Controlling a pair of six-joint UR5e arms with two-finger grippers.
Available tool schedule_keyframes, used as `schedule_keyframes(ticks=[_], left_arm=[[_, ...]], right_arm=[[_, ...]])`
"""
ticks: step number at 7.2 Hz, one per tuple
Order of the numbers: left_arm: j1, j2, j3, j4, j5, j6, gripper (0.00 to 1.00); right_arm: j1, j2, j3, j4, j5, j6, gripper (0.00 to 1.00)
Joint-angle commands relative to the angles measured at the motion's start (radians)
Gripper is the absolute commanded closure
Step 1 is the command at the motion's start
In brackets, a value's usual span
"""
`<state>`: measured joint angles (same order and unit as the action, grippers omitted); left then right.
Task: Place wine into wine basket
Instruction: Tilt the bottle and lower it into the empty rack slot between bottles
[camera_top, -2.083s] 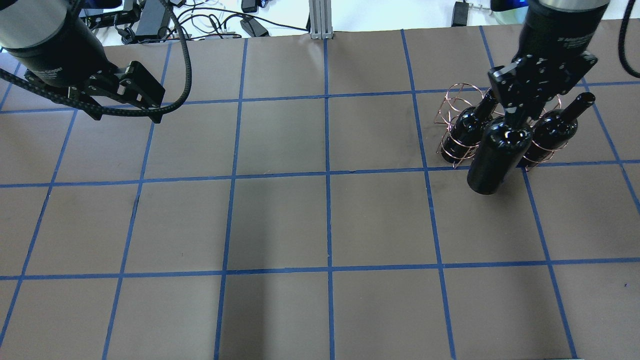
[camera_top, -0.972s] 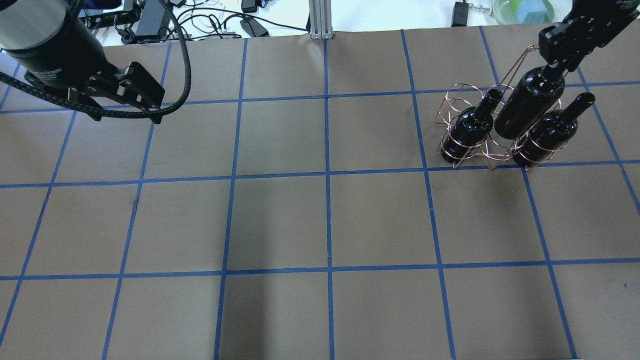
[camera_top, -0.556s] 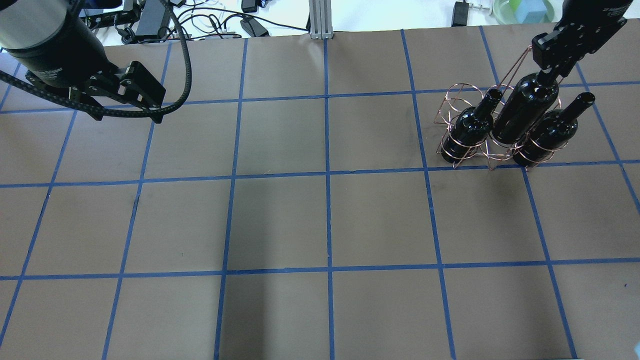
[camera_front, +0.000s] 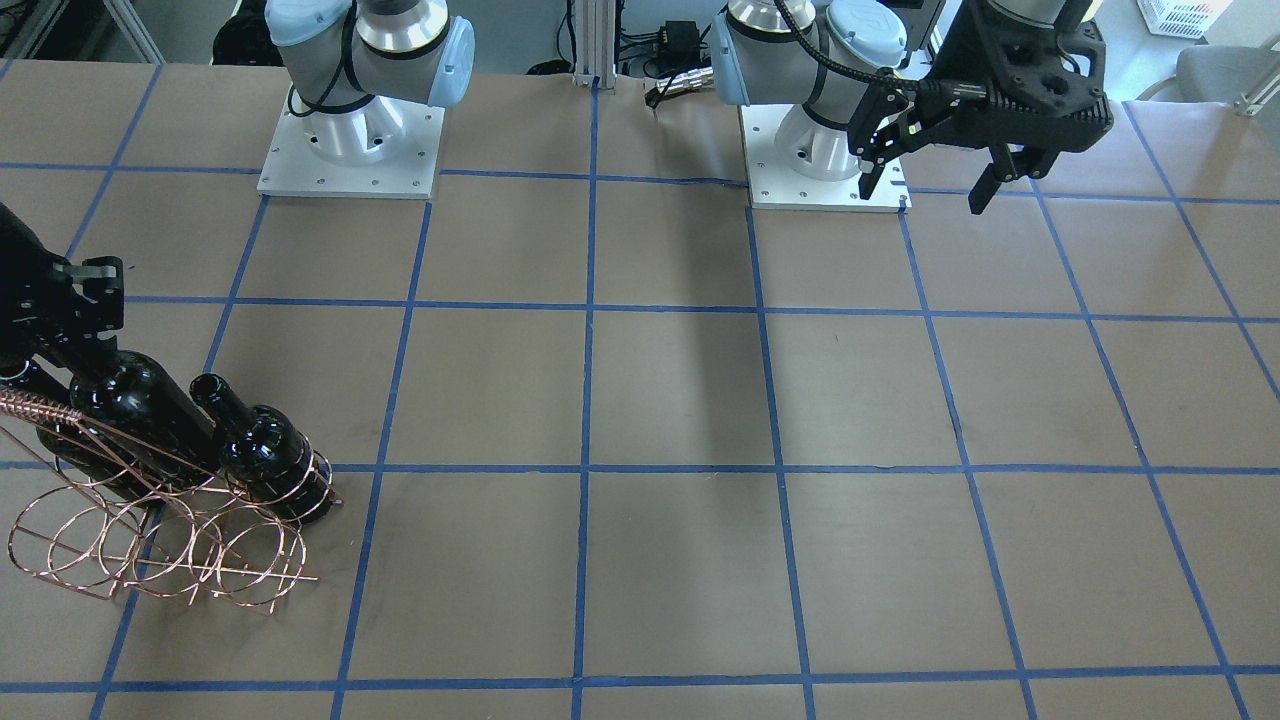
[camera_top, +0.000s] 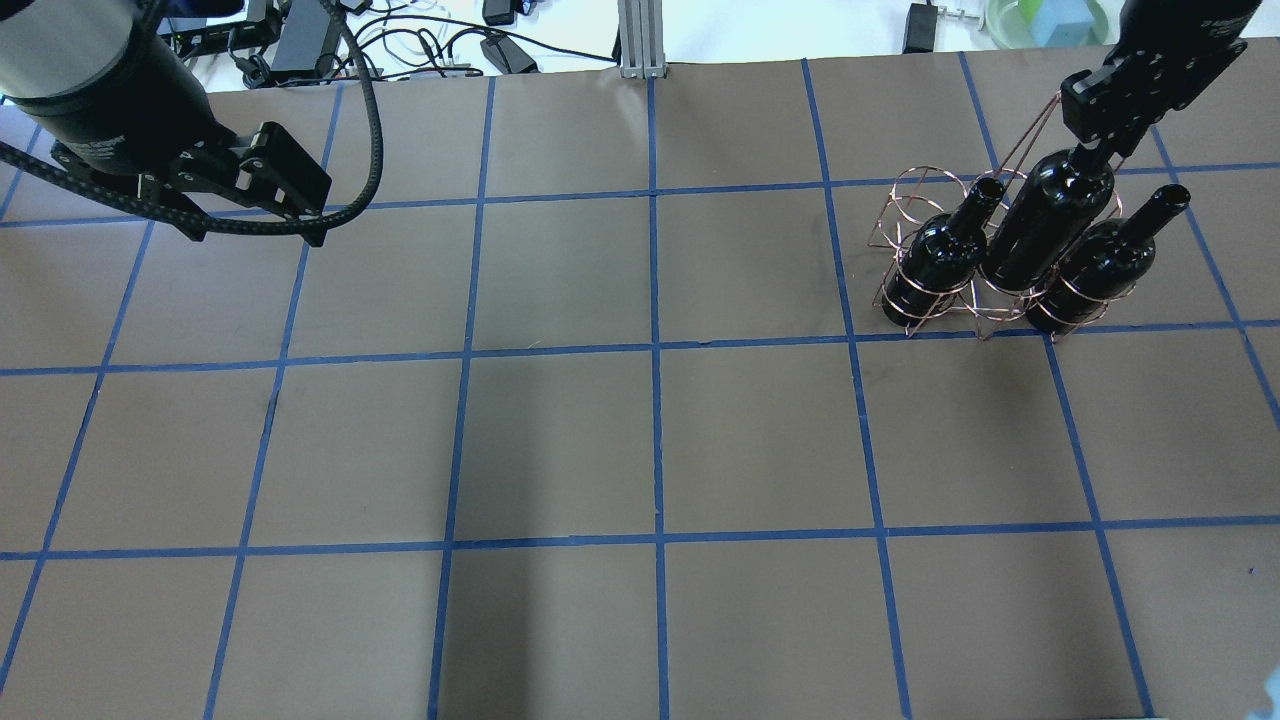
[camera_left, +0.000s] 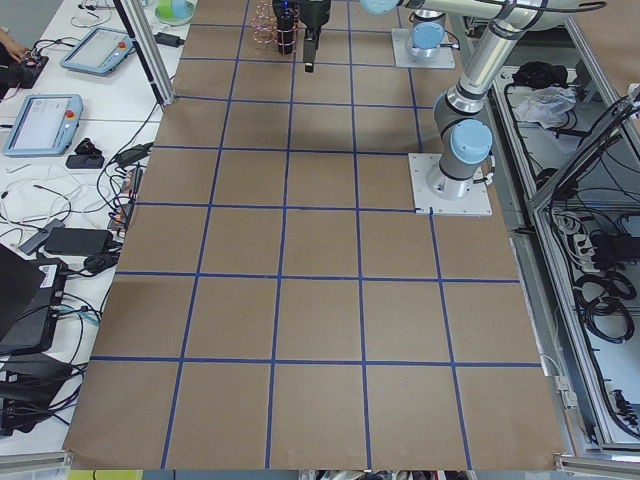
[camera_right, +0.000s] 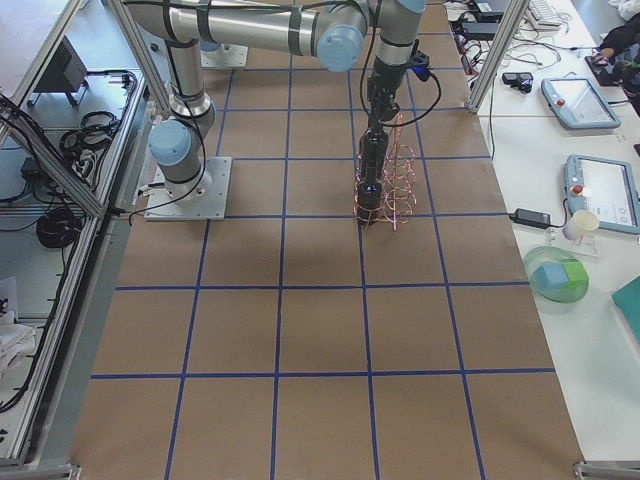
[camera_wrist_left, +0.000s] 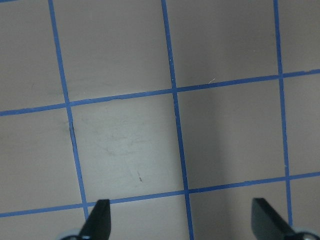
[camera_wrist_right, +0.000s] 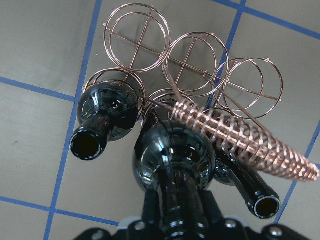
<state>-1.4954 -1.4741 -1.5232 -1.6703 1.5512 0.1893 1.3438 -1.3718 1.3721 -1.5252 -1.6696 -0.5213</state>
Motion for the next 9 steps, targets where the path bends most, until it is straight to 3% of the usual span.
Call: schedule_keyframes(ticks=[1, 9], left_arm=[[0.0, 0.0, 0.0, 0.0, 0.003, 0.001, 0.0], [-0.002, 0.002, -0.008, 0.0, 0.0, 0.001, 0.0]], right_arm=[[0.0, 0.013, 0.004, -0.004, -0.001, -0.003, 1.0], [0.0, 0.059, 0.038, -0.027, -0.007, 0.006, 1.0]])
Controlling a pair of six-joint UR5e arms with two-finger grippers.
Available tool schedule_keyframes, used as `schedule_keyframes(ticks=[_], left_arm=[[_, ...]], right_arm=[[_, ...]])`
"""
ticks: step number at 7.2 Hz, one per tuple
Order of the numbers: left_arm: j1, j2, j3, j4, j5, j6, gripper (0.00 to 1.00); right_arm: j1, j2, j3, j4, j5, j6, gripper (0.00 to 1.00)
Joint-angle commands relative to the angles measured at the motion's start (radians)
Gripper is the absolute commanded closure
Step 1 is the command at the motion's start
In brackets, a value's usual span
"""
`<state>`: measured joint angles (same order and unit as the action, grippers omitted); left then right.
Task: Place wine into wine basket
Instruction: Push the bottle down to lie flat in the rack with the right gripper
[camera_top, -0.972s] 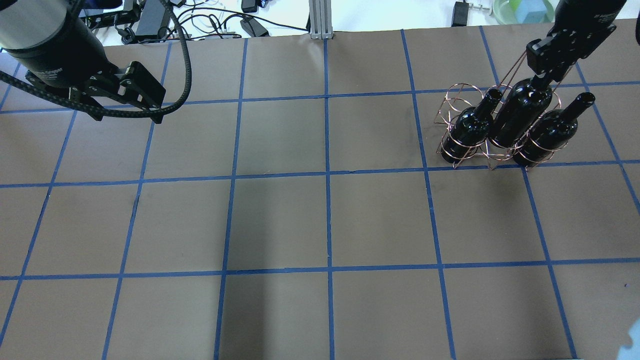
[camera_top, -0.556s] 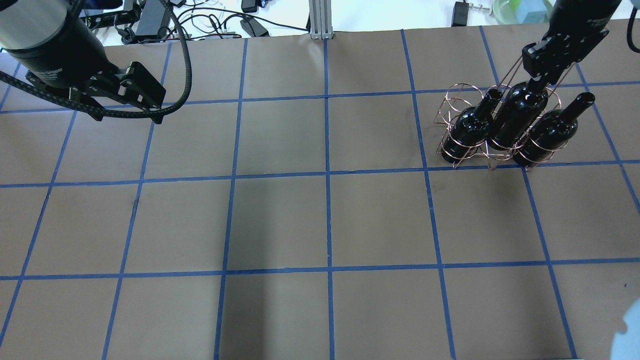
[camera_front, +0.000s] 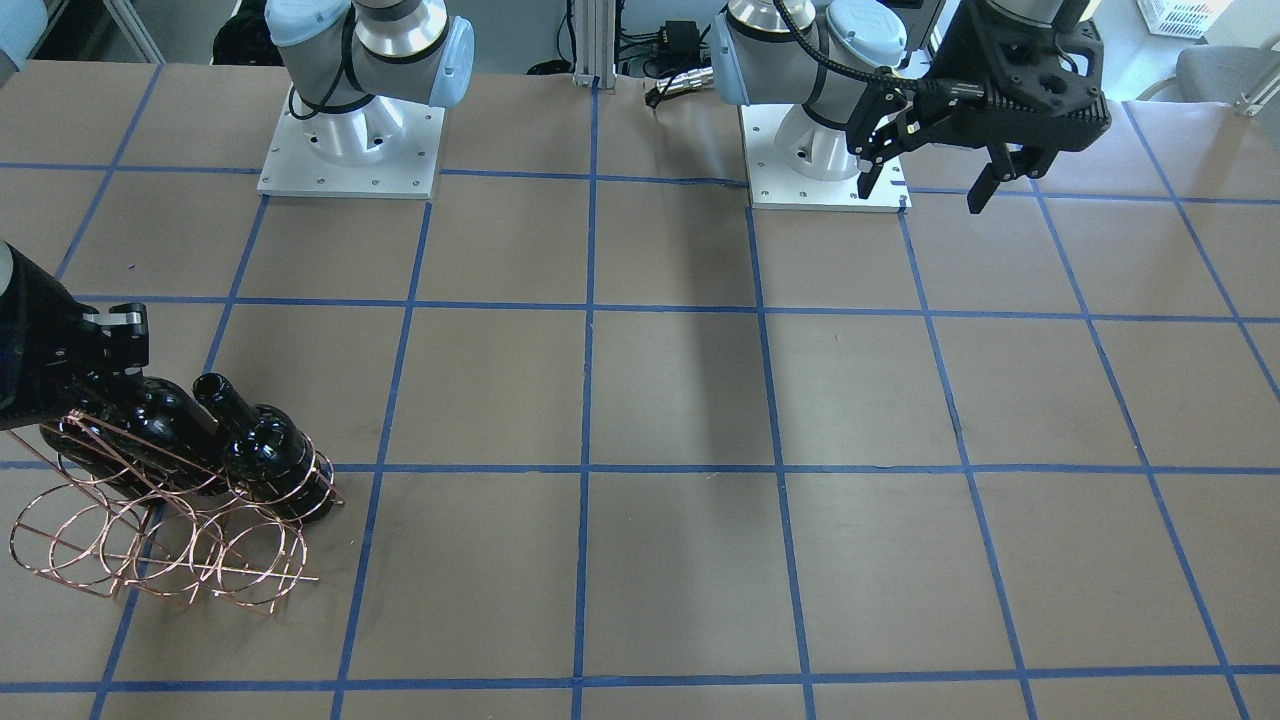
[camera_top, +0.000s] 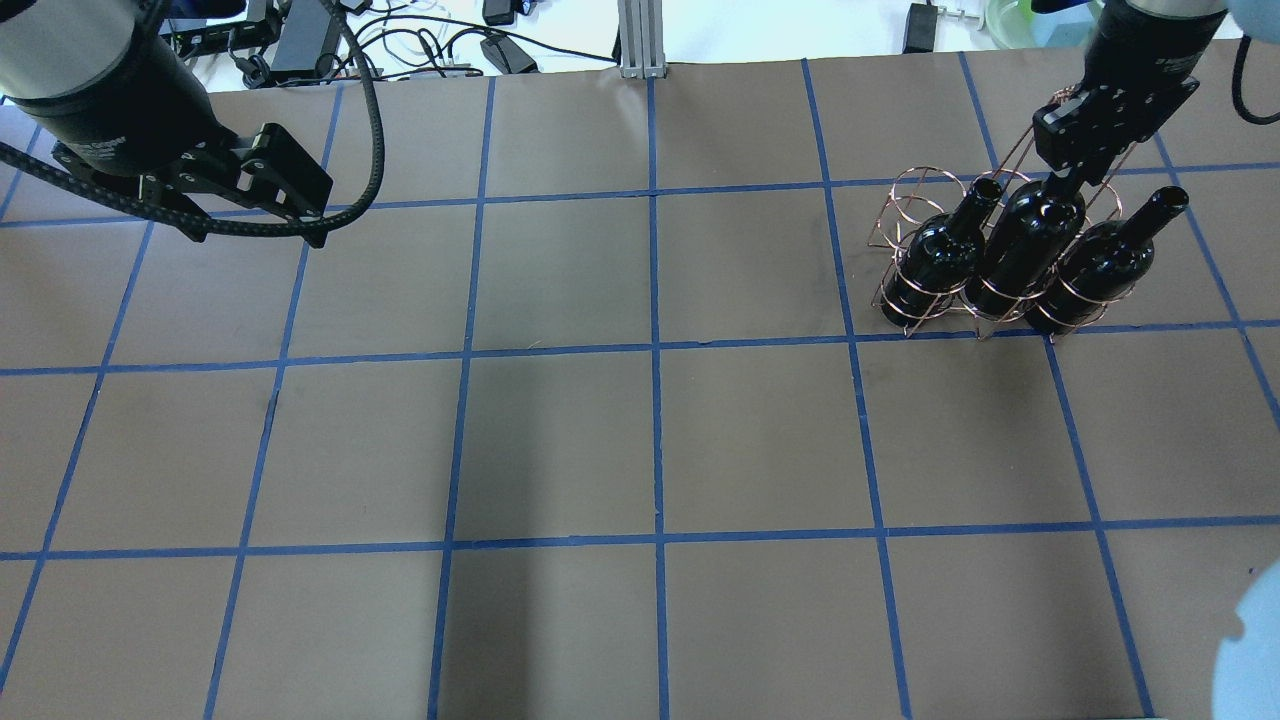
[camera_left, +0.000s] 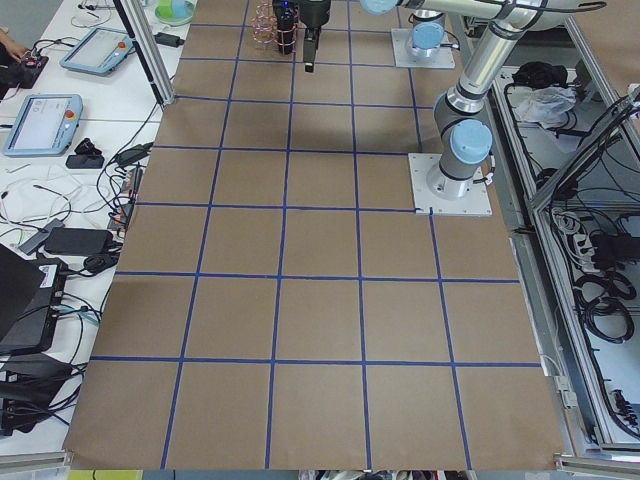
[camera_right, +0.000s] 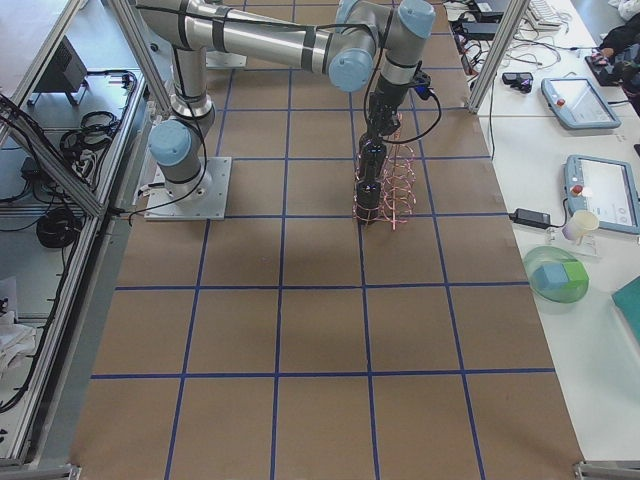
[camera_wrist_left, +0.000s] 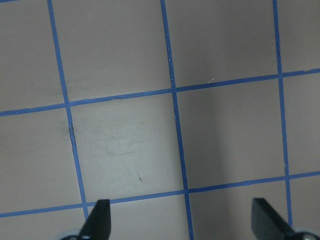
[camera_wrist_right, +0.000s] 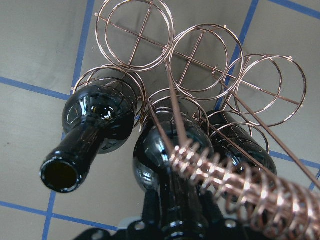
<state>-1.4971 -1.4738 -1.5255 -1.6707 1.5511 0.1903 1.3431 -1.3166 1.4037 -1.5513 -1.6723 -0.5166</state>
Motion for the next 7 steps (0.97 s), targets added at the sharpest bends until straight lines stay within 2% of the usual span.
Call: schedule_keyframes(ticks=[1, 7], left_arm=[[0.0, 0.004, -0.016, 0.003, -0.002, 0.0, 0.0], [0.0, 0.006, -0.016, 0.003, -0.002, -0.002, 0.0]], right_arm=[[0.001, 0.005, 0.006, -0.001, -0.004, 0.001, 1.0], [0.001, 0.031, 0.029, -0.009, -0.007, 0.006, 1.0]])
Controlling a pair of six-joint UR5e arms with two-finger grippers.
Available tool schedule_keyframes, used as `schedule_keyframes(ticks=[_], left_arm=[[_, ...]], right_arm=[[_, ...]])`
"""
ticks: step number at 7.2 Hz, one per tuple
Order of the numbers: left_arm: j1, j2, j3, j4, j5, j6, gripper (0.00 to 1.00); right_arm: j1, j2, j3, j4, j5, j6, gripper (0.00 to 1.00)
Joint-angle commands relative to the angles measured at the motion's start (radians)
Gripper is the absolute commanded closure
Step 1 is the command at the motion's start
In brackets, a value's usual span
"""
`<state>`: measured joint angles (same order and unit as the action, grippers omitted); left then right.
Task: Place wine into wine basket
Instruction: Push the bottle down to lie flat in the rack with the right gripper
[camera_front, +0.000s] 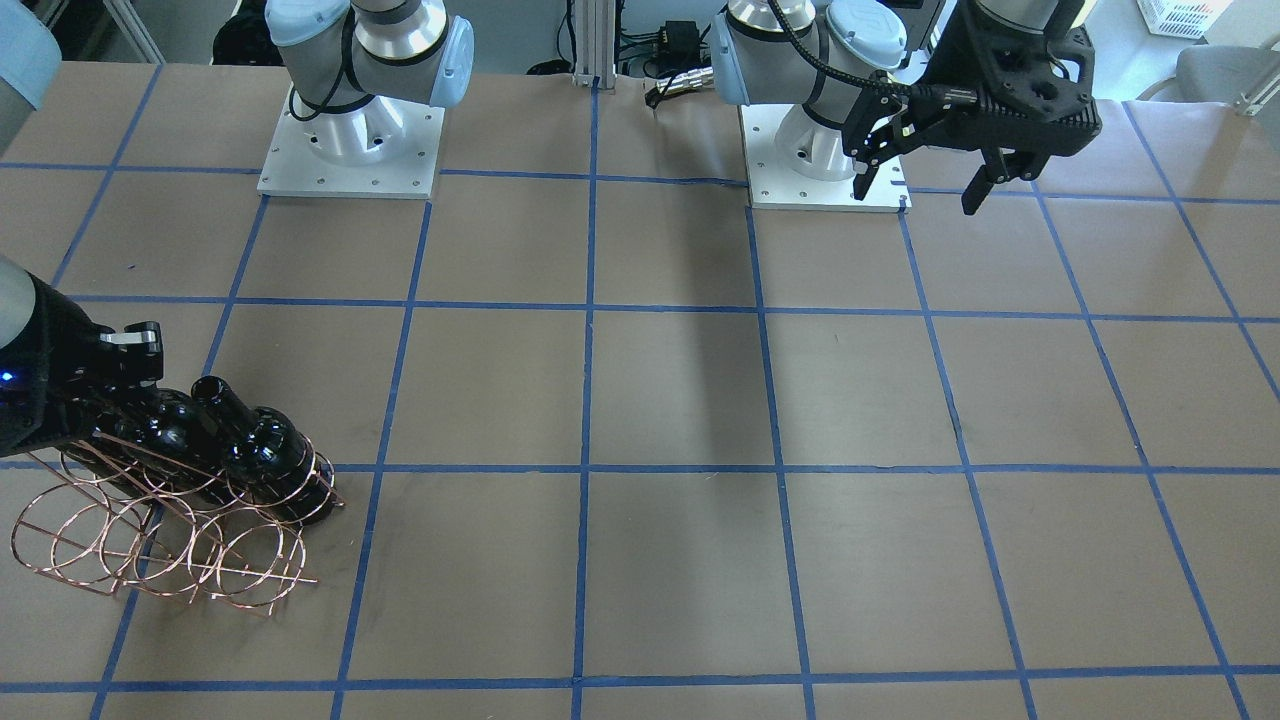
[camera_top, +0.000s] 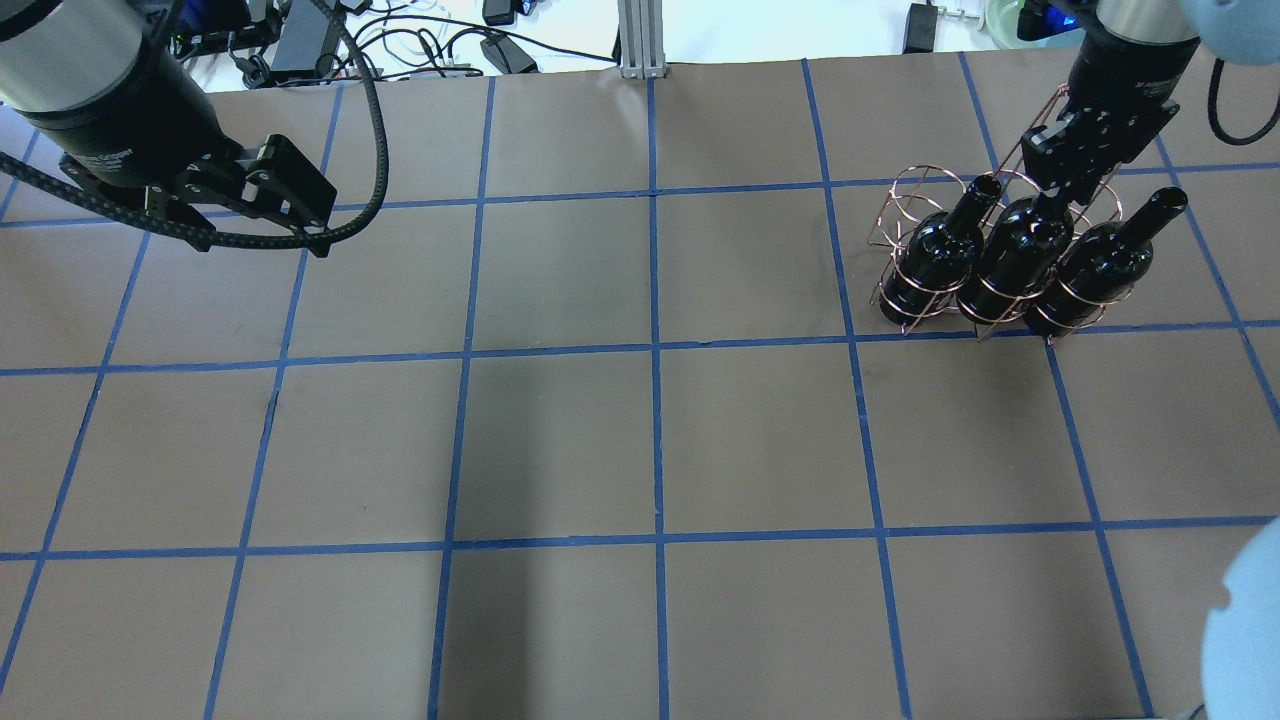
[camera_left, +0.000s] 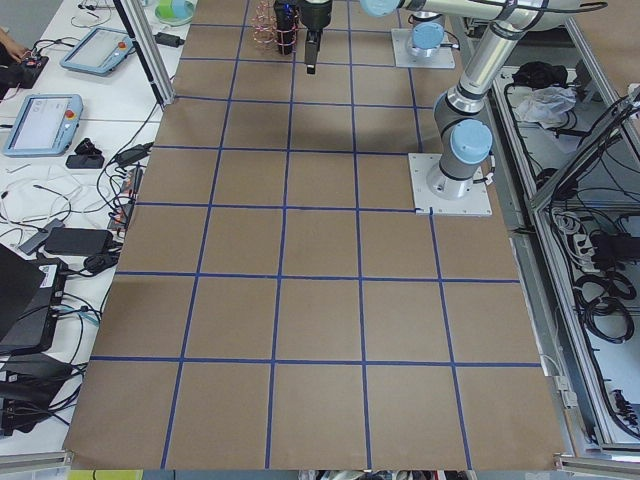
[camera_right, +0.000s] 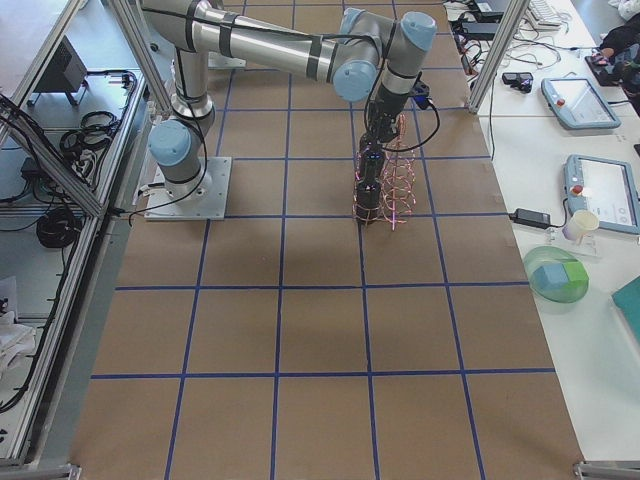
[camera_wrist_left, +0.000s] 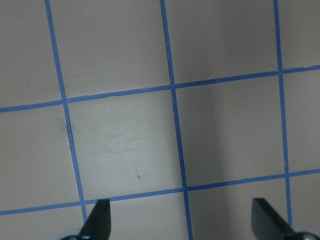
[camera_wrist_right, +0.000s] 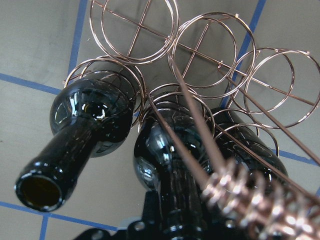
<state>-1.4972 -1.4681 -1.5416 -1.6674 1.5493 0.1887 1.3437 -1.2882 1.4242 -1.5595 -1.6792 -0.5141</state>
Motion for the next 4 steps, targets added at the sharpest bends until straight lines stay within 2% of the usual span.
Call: schedule_keyframes(ticks=[1, 2, 3, 4], left_arm=[[0.0, 0.0, -0.002, 0.0, 0.0, 0.0, 0.0], [0.0, 0.0, -0.002, 0.0, 0.0, 0.0, 0.0], [0.0, 0.0, -0.002, 0.0, 0.0, 0.0, 0.0], [0.0, 0.0, -0.002, 0.0, 0.0, 0.0, 0.0]], right_arm=[[-0.001, 0.004, 0.01, 0.001, -0.004, 0.003, 0.94], [0.0, 0.009, 0.021, -0.001, -0.005, 0.005, 0.69], [-0.001, 0.004, 0.021, 0.001, -0.005, 0.005, 0.57], [0.0, -0.003, 0.021, 0.007, -0.008, 0.006, 0.36]])
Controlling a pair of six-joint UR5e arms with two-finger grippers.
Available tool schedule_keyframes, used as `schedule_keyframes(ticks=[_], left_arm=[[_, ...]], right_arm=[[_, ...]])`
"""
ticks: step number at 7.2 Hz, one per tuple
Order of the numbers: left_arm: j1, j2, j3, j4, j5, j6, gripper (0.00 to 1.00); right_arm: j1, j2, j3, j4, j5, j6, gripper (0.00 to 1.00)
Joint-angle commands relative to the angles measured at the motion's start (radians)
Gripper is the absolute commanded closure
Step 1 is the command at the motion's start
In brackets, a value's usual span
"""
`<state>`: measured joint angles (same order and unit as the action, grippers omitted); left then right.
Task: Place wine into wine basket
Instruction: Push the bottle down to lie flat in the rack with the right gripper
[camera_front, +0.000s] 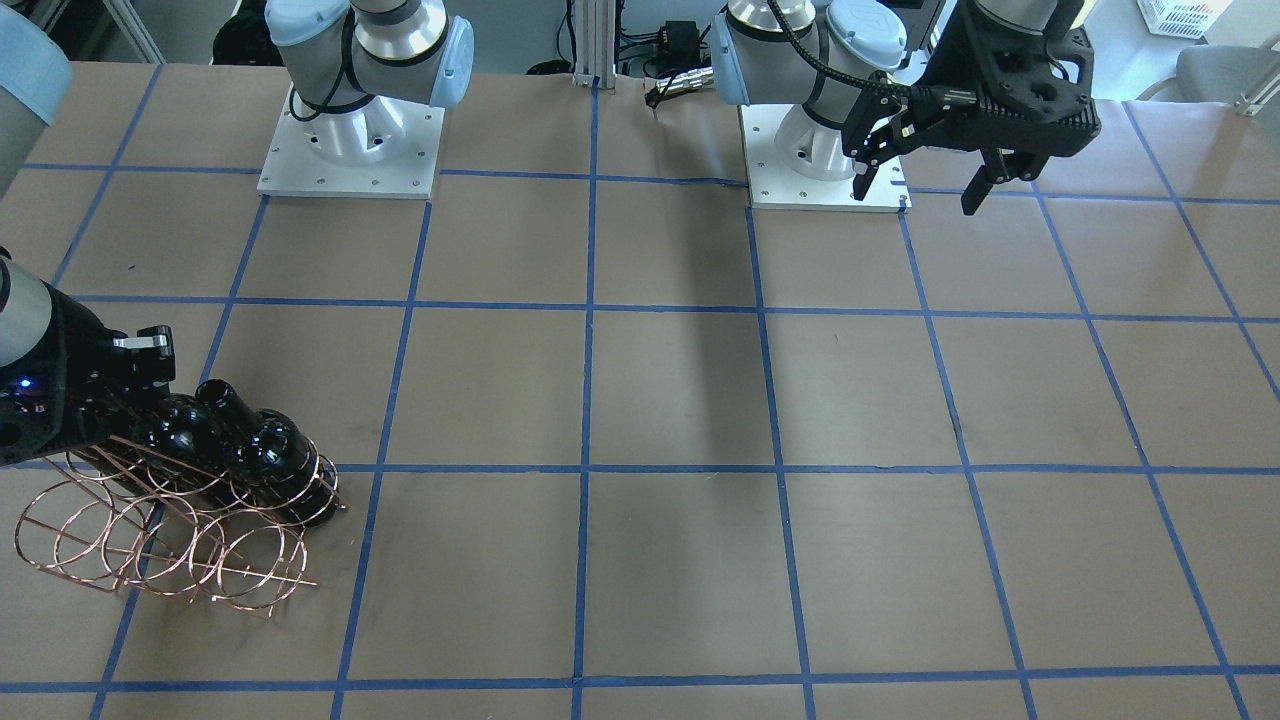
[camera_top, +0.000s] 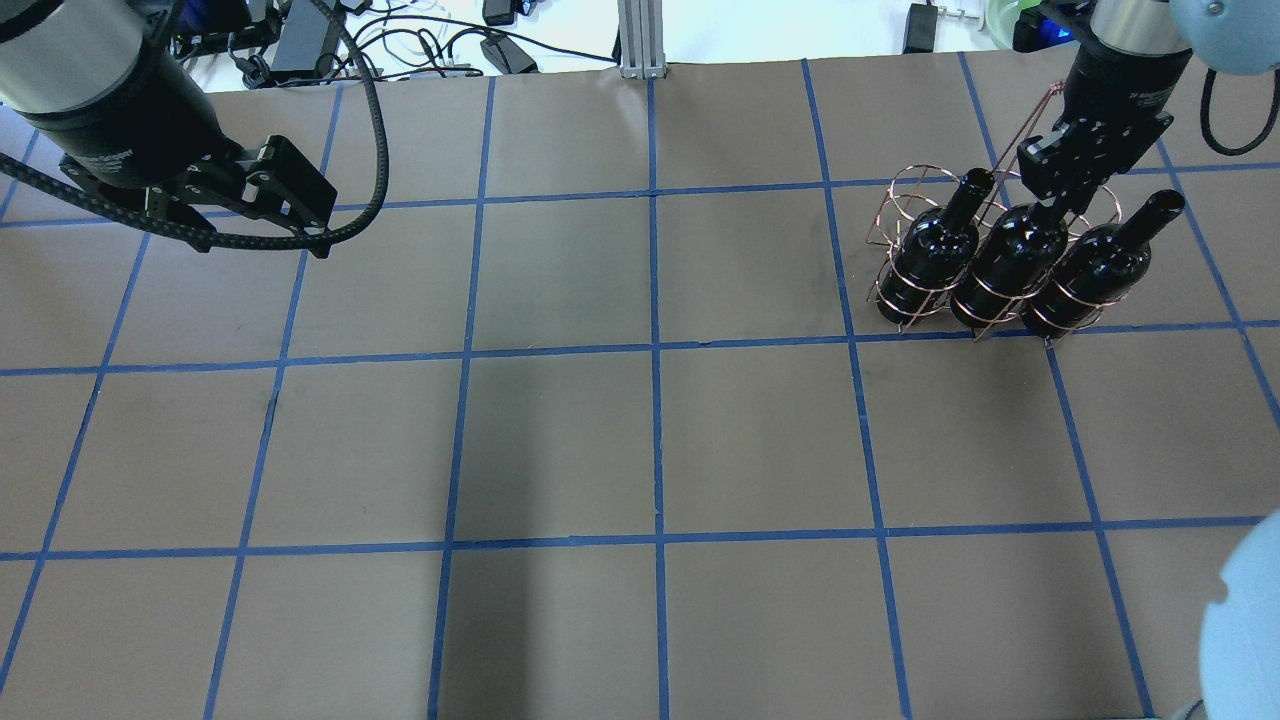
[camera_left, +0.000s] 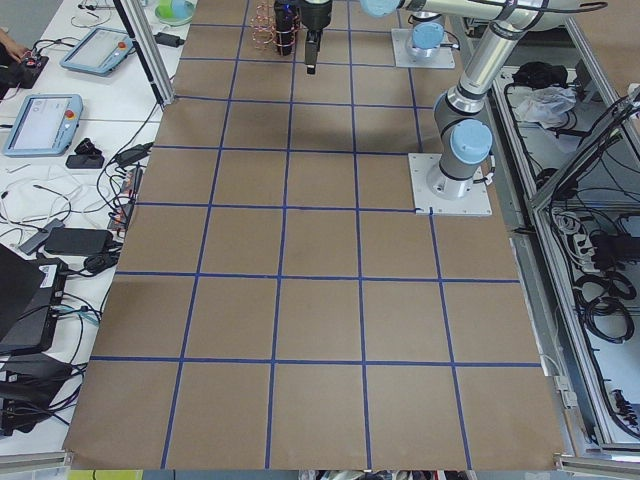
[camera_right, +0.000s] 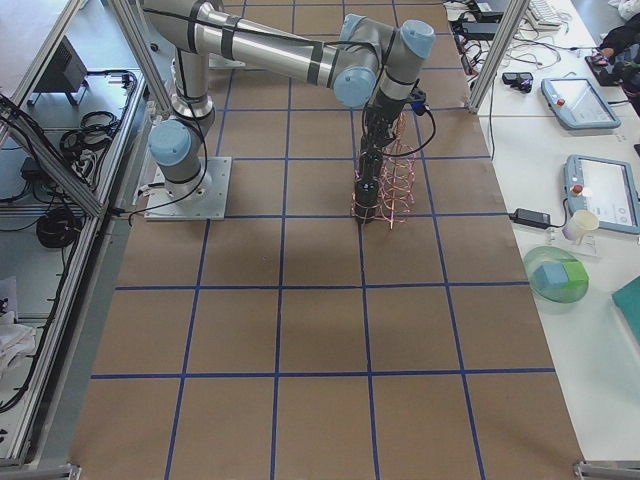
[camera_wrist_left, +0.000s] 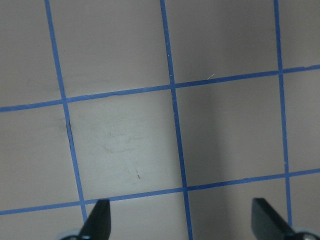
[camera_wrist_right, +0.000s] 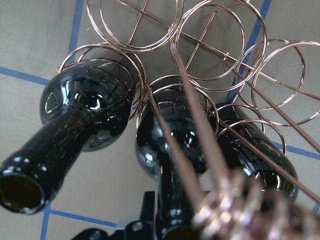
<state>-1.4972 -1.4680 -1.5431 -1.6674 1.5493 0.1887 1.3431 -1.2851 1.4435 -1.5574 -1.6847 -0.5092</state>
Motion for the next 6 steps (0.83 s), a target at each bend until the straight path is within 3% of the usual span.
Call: schedule_keyframes(ticks=[1, 2, 3, 5, 6], left_arm=[[0.0, 0.0, 0.0, 0.0, 0.0, 0.0, 0.0], [0.0, 0.0, 0.0, 0.0, 0.0, 0.0, 0.0], [0.0, 0.0, 0.0, 0.0, 0.0, 0.0, 0.0], [0.0, 0.002, 0.0, -0.002, 0.0, 0.0, 0.0], [0.0, 0.0, 0.0, -0.002, 0.0, 0.0, 0.0]], right_arm=[[-0.001, -0.013, 0.001, 0.013, -0.024, 0.0, 0.31], [0.001, -0.029, 0.0, 0.017, -0.041, 0.0, 0.26], [0.001, -0.072, 0.0, 0.02, -0.04, 0.0, 0.0], [0.001, -0.146, 0.0, 0.028, -0.04, 0.012, 0.0], [0.005, -0.173, 0.0, 0.033, -0.032, 0.114, 0.0]])
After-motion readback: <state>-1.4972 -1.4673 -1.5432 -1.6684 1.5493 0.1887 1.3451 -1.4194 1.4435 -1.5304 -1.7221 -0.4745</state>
